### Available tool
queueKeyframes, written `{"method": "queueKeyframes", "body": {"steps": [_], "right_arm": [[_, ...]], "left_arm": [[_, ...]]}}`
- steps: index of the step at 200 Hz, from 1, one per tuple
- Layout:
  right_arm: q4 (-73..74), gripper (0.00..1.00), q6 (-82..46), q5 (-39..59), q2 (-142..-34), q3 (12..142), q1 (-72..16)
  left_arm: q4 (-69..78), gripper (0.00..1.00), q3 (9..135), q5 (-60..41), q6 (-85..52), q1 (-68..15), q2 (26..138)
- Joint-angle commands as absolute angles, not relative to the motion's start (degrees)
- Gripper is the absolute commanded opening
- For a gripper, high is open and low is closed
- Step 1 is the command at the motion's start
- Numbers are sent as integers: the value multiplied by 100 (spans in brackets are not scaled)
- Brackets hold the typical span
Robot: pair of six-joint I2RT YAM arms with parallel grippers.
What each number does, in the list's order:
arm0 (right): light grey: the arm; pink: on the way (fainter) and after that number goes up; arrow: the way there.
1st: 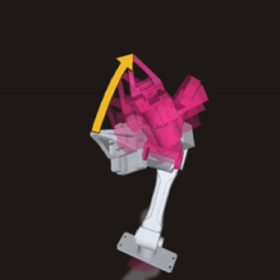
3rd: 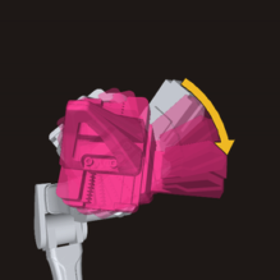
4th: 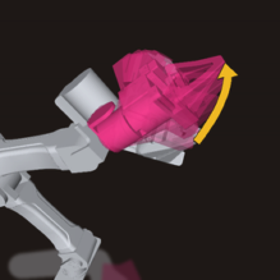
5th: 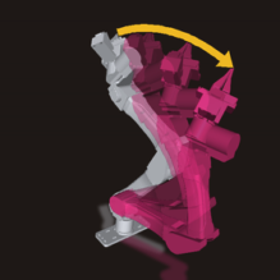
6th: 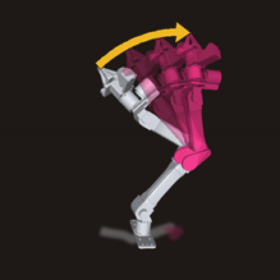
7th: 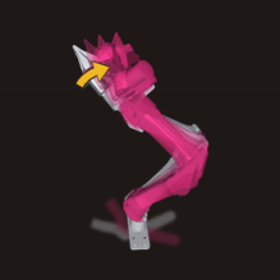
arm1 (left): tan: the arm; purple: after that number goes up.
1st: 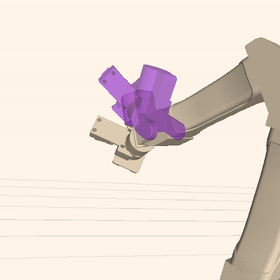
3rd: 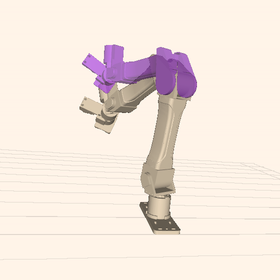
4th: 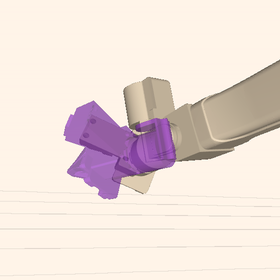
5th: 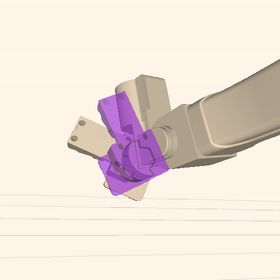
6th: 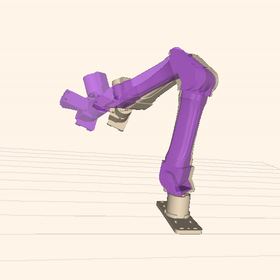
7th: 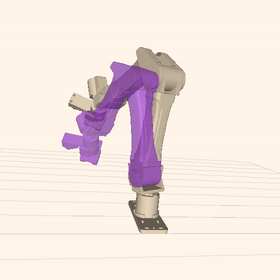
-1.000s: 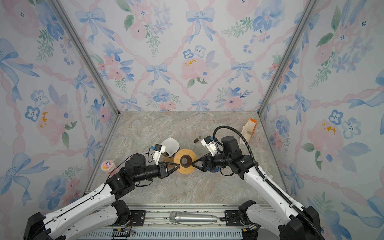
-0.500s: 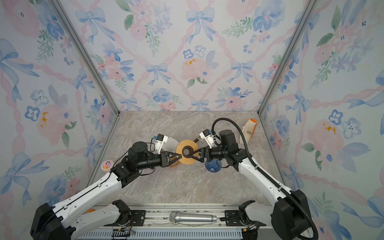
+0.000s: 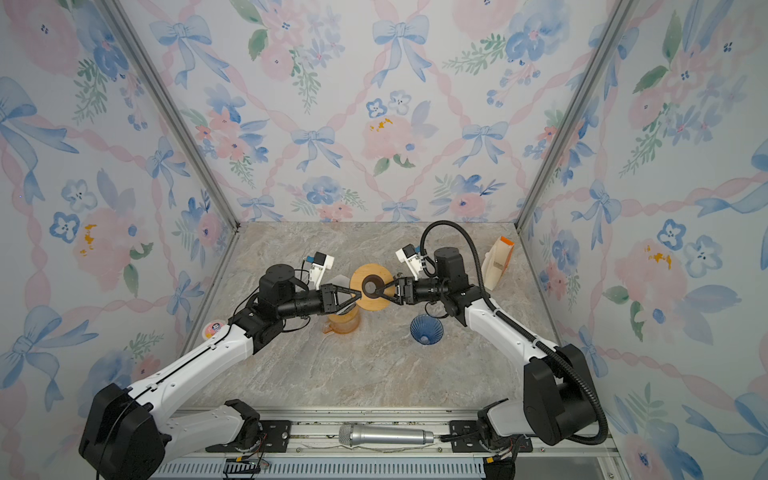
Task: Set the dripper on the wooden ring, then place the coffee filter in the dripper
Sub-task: 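Lift the bamboo ring toward the right gripper while the right gripper reaches for it, then grasp the ring with the right gripper while the left gripper opens and releases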
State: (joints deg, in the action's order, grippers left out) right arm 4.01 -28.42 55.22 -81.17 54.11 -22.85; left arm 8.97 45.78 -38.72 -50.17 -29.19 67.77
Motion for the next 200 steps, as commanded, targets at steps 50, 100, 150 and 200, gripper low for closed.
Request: {"method": "queueKeyframes", "body": {"steps": [50, 100, 150, 200], "right_arm": [[1338, 46, -3359, 5783, -8344, 5633, -2035], [1555, 34, -3540, 5817, -8477, 5675, -2013], [1626, 22, -3694, 5853, -8541, 5756, -1977], [1790, 13, -3918, 5853, -8491, 5761, -1907]], "left_arm": [[1169, 0, 4885, -4181, -4843, -2727, 7119], [1149, 1, 4974, -4276, -4820, -2615, 7340], [1007, 9, 5121, -4284, -4725, -2566, 7510], [972, 29, 5221, -4288, -4685, -2524, 7550]]}}
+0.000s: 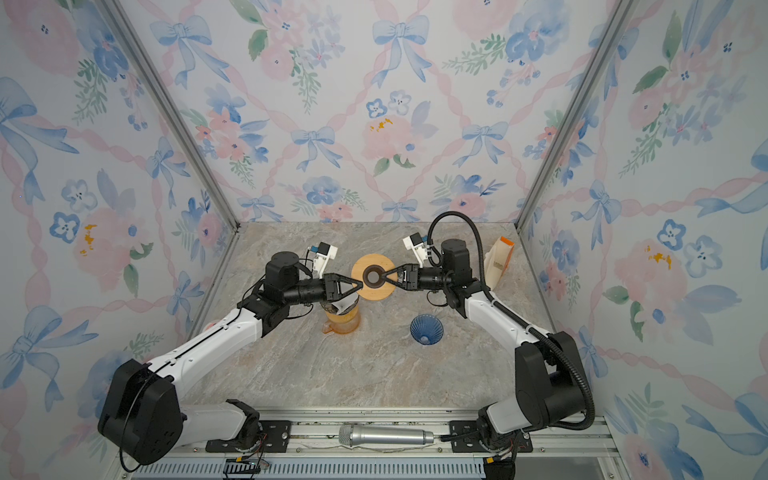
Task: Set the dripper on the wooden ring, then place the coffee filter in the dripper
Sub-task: 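Grasp the ring with the right gripper while the left gripper opens and releases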
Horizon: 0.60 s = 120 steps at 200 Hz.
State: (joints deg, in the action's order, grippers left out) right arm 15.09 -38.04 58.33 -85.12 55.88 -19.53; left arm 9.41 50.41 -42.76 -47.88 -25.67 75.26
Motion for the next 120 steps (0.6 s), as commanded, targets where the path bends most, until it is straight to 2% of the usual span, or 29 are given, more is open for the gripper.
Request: {"method": "queueKeyframes", "body": {"steps": [1, 39, 66, 120], "right_arm": [[1796, 13, -3923, 5853, -8486, 5768, -1907], [1723, 6, -3958, 5845, -8412, 5818, -1847], [1972, 0, -4192, 5845, -8376, 5783, -1761], [2570, 0, -4794, 5777, -8195, 5710, -1452]], "left_arm": [[974, 29, 5221, -4289, -4680, -2523, 7550], [984, 35, 5337, -4315, -4667, -2514, 7627], [926, 43, 5476, -4324, -4617, -2513, 7673], [618, 74, 5760, -4222, -4366, -2510, 7715]]}}
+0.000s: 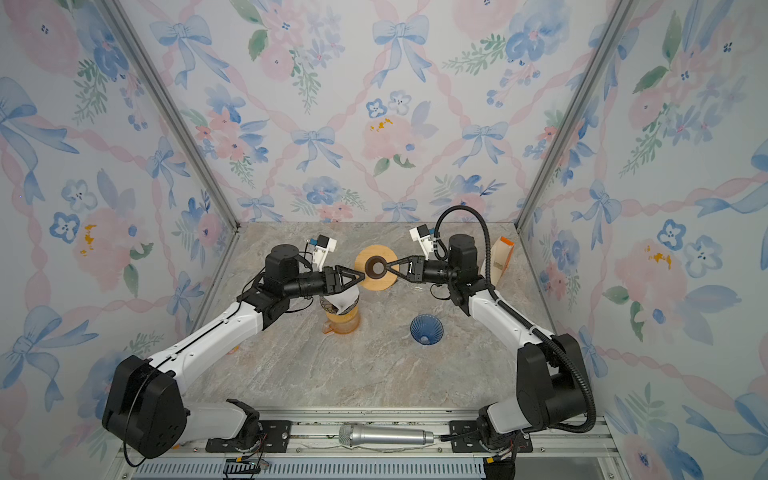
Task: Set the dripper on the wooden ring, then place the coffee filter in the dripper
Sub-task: 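Grasp the ring with the right gripper while the left gripper opens and releases, then carry the ring farther from the robot with the right gripper while the left gripper withdraws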
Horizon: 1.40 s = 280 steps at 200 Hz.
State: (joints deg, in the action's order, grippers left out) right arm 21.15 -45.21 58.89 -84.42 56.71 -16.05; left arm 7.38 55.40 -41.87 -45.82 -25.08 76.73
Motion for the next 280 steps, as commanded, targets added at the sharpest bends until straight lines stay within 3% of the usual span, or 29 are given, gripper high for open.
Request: {"method": "queueKeyframes", "body": {"steps": [1, 23, 59, 107, 210, 280], "right_arm": [[2568, 0, -4792, 5771, -8189, 5716, -1447], [2164, 0, -4634, 5643, -8007, 5797, -1265], [701, 0, -3859, 5271, -7712, 6026, -847], [72, 0, -3784, 5109, -7630, 5932, -314], [-123, 0, -4365, 5001, -8466, 5727, 62], [-67, 0, -4338, 5018, -8796, 5537, 53]], "left_arm": [[617, 75, 5758, -4220, -4358, -2512, 7720], [491, 85, 5886, -4146, -4253, -2505, 7745], [130, 91, 6119, -3850, -3916, -2505, 7669], [-380, 98, 6236, -3046, -3258, -2518, 7401], [-1153, 98, 6364, -1611, -2102, -3485, 7077], [-1328, 98, 6367, -1542, -2021, -3634, 7158]]}}
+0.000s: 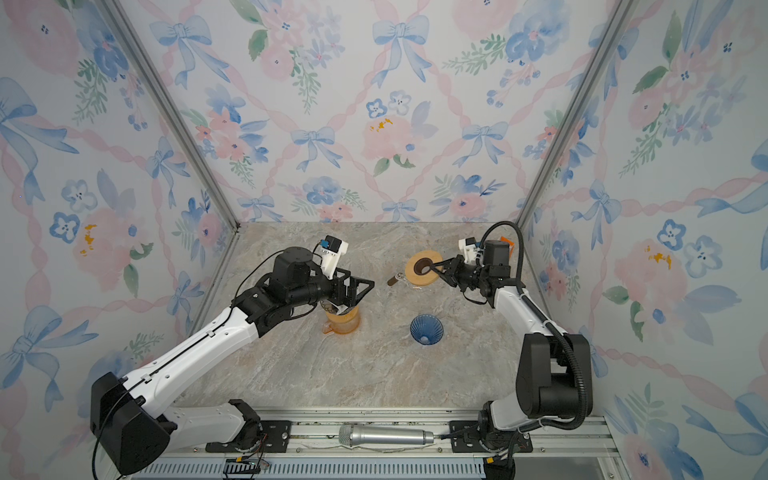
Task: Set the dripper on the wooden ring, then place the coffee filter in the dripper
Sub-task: 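Carry the ring farther from the robot with the right gripper while the left gripper withdraws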
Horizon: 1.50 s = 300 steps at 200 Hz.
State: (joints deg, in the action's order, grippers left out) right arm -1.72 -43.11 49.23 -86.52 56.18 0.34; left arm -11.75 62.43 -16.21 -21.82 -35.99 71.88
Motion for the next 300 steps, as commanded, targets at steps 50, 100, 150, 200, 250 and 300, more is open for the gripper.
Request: {"method": "queueKeyframes", "body": {"steps": [50, 100, 150, 200, 250, 300], "right_arm": [[232, 0, -4521, 5160, -9096, 5486, 0], [450, 5, -4614, 5177, -9209, 5379, 4], [425, 18, -4637, 5125, -9287, 5344, 42], [-98, 27, -4284, 5019, -9220, 5396, 101], [-372, 41, -4131, 4856, -9141, 5430, 103], [-1000, 46, -3755, 4597, -9063, 5601, 87]], "left_arm": [[-1374, 98, 6364, -1512, -2043, -3630, 7178], [-1420, 98, 6339, -1473, -2064, -3630, 7142], [-1483, 98, 6357, -1445, -2099, -3630, 7141], [-1561, 98, 6361, -1466, -2127, -3629, 7147], [-1557, 98, 6341, -1451, -2136, -3630, 7095], [-1561, 98, 6305, -1443, -2127, -3631, 7043]]}}
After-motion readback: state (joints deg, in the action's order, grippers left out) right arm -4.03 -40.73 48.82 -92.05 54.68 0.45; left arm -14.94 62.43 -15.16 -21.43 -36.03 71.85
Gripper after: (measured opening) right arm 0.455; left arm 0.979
